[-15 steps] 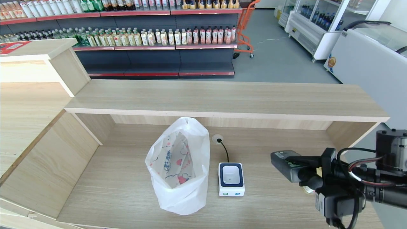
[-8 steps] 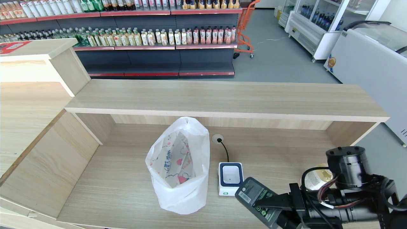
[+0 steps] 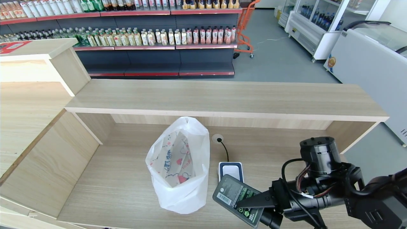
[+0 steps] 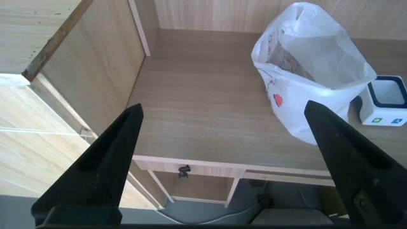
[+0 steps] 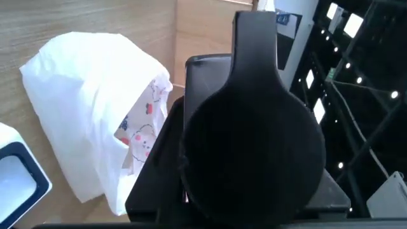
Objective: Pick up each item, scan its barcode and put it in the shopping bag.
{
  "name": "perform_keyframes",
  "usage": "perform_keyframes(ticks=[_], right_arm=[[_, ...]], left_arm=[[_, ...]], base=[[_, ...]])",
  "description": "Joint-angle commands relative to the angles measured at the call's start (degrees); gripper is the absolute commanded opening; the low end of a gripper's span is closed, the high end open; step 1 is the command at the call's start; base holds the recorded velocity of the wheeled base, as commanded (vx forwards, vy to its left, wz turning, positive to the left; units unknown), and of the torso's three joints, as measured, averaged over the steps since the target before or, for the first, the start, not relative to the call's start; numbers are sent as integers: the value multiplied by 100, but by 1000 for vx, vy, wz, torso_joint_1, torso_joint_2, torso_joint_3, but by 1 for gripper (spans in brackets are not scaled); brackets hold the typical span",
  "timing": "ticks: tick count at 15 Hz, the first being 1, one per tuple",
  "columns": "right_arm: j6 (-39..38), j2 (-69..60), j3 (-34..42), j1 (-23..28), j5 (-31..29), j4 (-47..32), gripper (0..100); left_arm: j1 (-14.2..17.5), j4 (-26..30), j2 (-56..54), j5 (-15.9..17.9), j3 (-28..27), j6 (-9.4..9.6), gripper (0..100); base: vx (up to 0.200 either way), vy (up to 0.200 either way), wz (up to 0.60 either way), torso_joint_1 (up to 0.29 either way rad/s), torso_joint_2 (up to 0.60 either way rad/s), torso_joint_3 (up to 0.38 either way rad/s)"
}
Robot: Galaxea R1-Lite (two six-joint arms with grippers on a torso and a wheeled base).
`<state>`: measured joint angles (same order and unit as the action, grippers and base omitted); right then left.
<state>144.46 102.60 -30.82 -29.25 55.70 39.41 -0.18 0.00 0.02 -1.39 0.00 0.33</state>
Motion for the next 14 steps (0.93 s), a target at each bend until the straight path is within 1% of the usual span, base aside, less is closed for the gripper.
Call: perform_keyframes(ticks=[1,12,13,14], right_arm=[[3,24,-100,-81,117,5,0],[-49,111,-73,-213,152,-48,0],[-366,94,-100,-204,152,-48,0],[-1157,120,-100,-169,152,-39,0]], left_arm=[[1,0,-2,-2,0,2,100],[1,0,-2,-2,0,2,100],[1,0,-2,-2,0,2,100],[1,0,-2,-2,0,2,100]], base=[[0,0,0,0,0,0],[0,0,0,0,0,0],[0,0,0,0,0,0],[0,0,0,0,0,0]])
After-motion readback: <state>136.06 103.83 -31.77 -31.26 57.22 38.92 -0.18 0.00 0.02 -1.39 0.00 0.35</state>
